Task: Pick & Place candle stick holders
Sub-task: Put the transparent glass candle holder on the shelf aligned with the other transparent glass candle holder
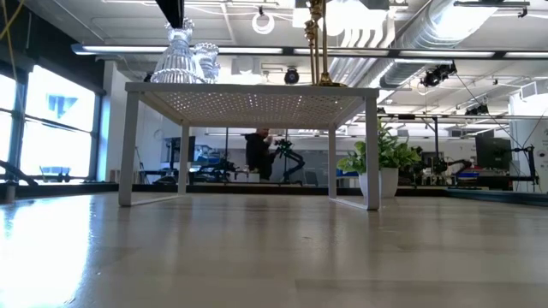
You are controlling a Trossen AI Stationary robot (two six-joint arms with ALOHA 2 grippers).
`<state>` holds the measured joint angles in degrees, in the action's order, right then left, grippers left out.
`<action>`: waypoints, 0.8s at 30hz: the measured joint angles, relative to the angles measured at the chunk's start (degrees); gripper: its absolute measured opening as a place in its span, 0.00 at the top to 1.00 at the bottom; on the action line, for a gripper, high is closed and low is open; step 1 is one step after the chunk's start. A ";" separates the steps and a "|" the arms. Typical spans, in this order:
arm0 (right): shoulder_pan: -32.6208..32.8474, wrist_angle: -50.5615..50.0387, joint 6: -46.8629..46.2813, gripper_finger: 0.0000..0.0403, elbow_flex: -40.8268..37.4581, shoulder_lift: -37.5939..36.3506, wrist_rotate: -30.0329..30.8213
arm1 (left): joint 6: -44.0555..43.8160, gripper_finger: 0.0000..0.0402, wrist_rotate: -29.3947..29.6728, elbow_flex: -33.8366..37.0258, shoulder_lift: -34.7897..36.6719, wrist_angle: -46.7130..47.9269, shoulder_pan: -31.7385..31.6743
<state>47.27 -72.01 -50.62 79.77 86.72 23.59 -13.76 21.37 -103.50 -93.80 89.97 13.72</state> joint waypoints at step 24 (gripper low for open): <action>0.02 0.31 0.06 0.66 0.00 0.00 0.21 | 1.53 0.98 0.36 0.07 -0.11 0.08 -2.31</action>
<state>47.29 -71.70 -50.56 79.77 86.72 23.80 -12.23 21.74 -103.44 -93.91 90.06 11.40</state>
